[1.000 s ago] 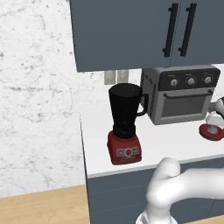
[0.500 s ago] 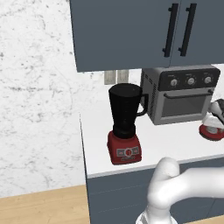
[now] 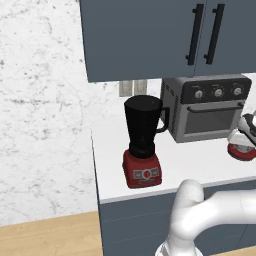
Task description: Close the lid blender by securely placing the lid on top.
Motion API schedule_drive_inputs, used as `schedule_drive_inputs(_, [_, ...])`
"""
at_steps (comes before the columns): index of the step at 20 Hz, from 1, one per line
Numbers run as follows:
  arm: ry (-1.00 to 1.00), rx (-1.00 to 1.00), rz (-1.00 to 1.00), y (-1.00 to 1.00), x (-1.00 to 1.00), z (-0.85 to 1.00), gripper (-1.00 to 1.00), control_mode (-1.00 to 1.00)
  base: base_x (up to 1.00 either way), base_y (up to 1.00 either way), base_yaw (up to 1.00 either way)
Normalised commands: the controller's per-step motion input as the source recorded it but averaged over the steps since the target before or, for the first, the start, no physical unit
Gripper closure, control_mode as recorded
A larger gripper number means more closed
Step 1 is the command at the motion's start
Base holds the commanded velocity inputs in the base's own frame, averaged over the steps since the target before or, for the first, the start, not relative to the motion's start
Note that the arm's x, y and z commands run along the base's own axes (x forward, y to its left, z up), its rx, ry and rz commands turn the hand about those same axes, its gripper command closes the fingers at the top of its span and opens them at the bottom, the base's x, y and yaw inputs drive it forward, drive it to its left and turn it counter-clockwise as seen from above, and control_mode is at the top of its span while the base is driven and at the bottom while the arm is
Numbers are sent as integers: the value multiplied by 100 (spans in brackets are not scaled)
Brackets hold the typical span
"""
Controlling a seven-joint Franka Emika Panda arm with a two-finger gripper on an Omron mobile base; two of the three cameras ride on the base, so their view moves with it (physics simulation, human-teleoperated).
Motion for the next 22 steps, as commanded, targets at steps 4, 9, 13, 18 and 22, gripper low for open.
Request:
schedule_drive_inputs(4, [1, 0, 0, -15, 11, -17, -100, -100, 0, 0, 0])
schedule_drive_inputs(9, [1, 0, 0, -28, 6, -17, -100, -100, 0, 0, 0])
schedule_drive_inputs(13, [2, 0, 0, -25, 5, -14, -100, -100, 0, 0, 0])
schedule_drive_inputs(18, [1, 0, 0, -11, 8, -8, -100, -100, 0, 0, 0])
schedule_drive_inputs(22, [1, 0, 0, -8, 6, -8, -100, -100, 0, 0, 0])
